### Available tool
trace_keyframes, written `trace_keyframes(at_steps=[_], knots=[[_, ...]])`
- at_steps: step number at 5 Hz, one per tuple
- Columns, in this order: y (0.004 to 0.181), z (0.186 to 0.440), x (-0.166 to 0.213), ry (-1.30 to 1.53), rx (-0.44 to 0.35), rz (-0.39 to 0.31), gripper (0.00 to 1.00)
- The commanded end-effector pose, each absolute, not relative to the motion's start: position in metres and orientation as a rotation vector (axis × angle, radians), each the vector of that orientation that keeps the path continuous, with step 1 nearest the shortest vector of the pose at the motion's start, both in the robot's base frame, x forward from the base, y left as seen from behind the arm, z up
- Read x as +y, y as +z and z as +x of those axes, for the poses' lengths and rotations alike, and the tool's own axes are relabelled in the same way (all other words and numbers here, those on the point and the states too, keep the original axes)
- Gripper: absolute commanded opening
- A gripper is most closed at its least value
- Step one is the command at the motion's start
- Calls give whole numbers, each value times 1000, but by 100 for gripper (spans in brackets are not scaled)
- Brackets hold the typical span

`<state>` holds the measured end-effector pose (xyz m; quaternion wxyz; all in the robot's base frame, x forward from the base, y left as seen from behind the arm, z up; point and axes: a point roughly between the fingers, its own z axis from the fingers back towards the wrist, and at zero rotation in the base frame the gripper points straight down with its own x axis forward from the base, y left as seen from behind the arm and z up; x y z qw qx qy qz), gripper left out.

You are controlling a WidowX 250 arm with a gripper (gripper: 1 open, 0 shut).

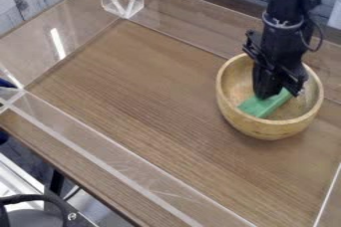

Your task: Remove the green block from inside the brown bowl and put it on the table

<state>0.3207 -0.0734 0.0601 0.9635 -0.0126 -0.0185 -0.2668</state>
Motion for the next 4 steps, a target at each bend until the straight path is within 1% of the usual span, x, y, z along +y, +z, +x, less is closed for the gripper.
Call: trace_keyframes(at_steps=[1,2,3,4], knots=[[102,326,-69,-528,-147,-4,0],[121,322,-60,-504,-177,12,0],[135,319,-49,-479,-195,26,0],[132,320,-50,-482,-193,23,100]])
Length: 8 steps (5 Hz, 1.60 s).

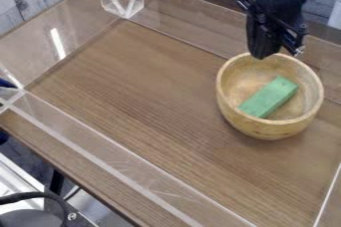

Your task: Remove the green block from inside the brown bowl and put it on the table

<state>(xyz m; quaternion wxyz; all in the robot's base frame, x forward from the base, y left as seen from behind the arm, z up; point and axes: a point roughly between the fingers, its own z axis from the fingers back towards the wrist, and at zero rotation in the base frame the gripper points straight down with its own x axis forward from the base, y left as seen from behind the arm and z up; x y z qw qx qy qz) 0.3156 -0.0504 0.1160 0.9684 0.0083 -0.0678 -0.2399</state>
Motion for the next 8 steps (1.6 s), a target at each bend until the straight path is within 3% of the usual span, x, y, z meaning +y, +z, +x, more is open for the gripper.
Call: trace_keyframes(at_steps=[1,8], knots=[[128,322,-51,-486,-188,17,100],[79,339,-73,-566,-136,-34,100]])
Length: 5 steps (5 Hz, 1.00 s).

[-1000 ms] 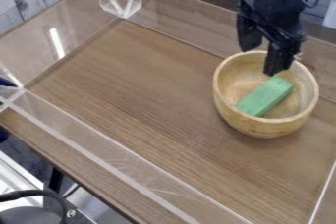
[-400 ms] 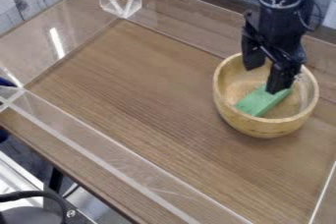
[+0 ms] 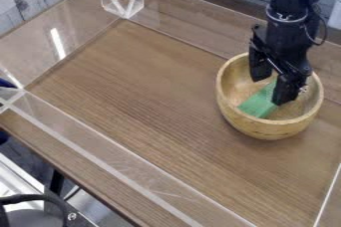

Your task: Remove the green block from inside the brown bowl and put it on the table

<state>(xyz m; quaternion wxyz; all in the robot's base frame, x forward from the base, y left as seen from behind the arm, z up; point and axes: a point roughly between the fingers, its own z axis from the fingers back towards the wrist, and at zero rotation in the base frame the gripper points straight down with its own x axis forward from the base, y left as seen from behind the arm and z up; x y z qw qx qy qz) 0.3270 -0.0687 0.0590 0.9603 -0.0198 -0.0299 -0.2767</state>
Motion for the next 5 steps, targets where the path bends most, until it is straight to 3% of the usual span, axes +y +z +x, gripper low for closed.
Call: trace_keyframes(at_steps=[1,5], knots=[[75,341,-74,-568,-131,-39,100],[60,349,-78,-574,-111,-58,100]])
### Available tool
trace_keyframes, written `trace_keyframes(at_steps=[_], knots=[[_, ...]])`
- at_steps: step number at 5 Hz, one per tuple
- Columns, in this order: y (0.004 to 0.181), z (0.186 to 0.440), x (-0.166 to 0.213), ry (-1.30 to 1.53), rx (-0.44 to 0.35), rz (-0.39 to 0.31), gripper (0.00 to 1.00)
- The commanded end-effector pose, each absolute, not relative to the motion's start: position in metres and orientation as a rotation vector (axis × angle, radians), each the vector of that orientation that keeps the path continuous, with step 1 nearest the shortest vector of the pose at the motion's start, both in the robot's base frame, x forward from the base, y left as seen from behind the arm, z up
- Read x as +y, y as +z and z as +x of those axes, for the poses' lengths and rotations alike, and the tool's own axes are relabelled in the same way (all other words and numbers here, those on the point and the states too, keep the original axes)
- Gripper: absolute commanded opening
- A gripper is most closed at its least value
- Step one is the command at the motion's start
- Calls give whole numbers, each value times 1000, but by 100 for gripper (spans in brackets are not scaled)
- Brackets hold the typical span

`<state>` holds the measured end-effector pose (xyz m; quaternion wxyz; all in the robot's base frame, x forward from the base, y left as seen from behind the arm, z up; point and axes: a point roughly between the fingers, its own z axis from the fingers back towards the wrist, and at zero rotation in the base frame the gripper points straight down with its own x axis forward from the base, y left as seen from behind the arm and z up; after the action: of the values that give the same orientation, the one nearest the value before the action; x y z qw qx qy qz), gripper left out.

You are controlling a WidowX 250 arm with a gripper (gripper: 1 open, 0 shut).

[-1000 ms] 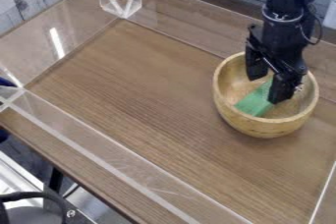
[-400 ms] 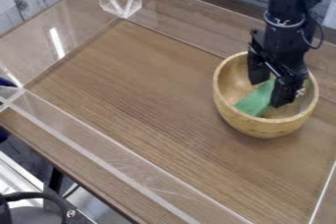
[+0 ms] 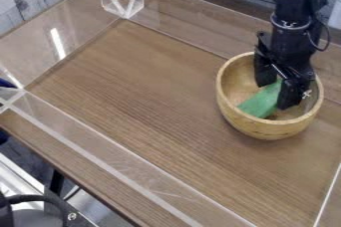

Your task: Remove the green block from inside the brown bowl and put it on the table

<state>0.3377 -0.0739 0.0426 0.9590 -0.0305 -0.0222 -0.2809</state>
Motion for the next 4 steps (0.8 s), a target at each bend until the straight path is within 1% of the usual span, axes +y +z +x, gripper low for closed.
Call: trace_keyframes(at_steps=[1,4], knots=[[57,351,-78,-575,-106,-62,100],[44,357,-78,-567,-90,-68,100]])
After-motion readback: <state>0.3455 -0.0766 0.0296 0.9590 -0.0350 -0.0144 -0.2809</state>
